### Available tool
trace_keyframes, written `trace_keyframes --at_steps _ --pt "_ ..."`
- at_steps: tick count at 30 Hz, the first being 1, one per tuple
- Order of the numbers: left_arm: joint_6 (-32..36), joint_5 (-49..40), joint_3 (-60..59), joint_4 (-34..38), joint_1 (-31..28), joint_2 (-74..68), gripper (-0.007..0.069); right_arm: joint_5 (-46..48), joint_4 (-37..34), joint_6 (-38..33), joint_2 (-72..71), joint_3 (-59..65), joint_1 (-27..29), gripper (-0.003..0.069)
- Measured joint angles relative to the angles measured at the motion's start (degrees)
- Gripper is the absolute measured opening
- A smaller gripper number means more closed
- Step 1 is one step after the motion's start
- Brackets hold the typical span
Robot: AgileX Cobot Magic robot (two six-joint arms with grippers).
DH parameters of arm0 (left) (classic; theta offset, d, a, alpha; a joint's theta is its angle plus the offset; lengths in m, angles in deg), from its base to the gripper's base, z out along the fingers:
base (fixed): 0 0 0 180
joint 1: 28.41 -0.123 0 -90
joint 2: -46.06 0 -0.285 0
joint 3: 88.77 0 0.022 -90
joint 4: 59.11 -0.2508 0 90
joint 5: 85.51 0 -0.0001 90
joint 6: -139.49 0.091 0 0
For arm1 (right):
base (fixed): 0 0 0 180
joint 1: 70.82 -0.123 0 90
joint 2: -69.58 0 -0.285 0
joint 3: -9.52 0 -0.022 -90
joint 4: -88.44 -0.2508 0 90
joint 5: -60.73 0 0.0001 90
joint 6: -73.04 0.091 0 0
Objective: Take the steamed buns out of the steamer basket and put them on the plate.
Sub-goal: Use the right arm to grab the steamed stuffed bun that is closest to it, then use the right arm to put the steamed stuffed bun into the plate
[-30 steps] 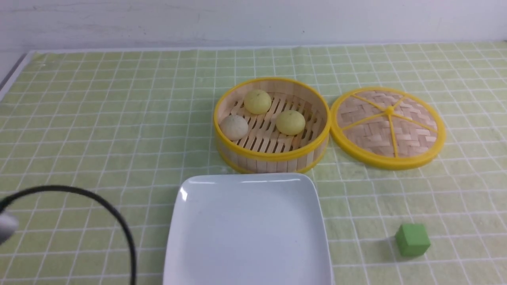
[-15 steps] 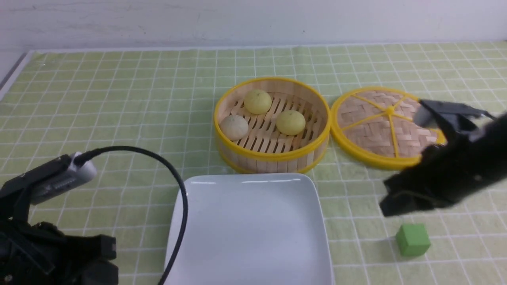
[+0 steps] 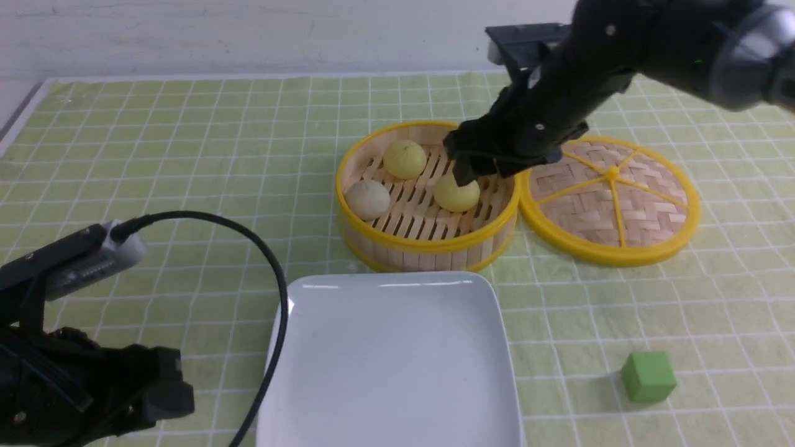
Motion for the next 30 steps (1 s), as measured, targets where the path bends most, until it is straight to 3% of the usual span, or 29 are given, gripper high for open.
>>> trace_keyframes --at_steps 7,11,12,14,18,22,27,30 --pt "0.4 0.9 0.0 -0.1 0.0 0.0 0.0317 -1.6 7.2 0.6 10.9 -8.6 0.0 0.0447" --pt "0.6 1.1 0.0 -0.2 0.0 0.0 0.0317 0.2 7.2 1.3 12.0 -9.8 0.0 0.0167" --pt "0.6 1.1 0.0 -0.2 0.0 0.0 0.0317 0.6 7.2 1.3 11.9 -9.7 0.0 0.0149" --pt "0.6 1.1 0.0 -0.2 0.0 0.0 0.0317 5.5 7.9 1.0 8.5 -9.7 0.0 0.0018" --pt "0.6 1.1 0.0 -0.2 0.0 0.0 0.0317 13.9 8.6 0.9 1.3 -9.1 0.1 0.0014" --pt "0.6 1.1 0.0 -0.4 0.0 0.0 0.0317 18.1 2.8 0.3 -11.0 0.3 -0.6 0.0014" --pt "0.6 1.1 0.0 -0.4 0.0 0.0 0.0317 9.4 -6.6 -0.5 -14.9 17.8 -3.7 0.0016" --pt "0.6 1.1 0.0 -0.4 0.0 0.0 0.0317 -4.2 -9.1 -1.5 -12.5 29.4 -6.7 0.0049"
